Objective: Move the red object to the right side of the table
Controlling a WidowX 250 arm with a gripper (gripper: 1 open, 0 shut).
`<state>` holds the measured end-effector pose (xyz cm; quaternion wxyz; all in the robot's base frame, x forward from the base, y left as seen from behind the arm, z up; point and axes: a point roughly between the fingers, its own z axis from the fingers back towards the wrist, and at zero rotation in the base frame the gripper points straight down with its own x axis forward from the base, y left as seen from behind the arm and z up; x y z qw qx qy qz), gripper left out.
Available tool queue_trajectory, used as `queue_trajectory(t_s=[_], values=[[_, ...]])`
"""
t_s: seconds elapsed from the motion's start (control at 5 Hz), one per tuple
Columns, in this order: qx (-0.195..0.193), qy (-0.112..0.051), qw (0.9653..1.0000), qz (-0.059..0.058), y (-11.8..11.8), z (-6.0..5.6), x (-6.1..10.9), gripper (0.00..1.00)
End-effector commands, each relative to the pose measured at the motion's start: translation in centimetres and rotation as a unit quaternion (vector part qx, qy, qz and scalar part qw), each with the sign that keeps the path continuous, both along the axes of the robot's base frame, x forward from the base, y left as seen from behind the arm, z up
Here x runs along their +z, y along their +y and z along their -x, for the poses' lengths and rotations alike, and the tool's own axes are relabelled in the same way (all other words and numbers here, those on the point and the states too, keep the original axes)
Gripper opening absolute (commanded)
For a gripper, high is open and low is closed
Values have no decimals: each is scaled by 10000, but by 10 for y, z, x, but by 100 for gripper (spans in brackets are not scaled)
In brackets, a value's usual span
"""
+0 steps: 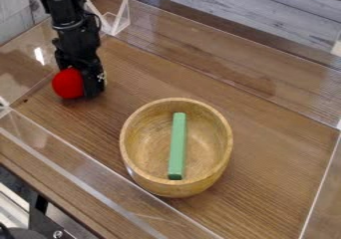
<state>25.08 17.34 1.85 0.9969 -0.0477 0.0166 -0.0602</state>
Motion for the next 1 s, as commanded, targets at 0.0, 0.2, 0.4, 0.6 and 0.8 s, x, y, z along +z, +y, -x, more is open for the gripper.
queue_trajectory(t_s=[0.0,0.2,0.4,0.6,0.8], values=[[166,-129,9998,-45,6,3,15,100],[580,-67,9983,29,10,5,15,100],[973,-14,9952,88,13,6,14,100],[826,1,9966,68,9,11,13,0],[1003,-31,9950,-35,8,4,29,0]])
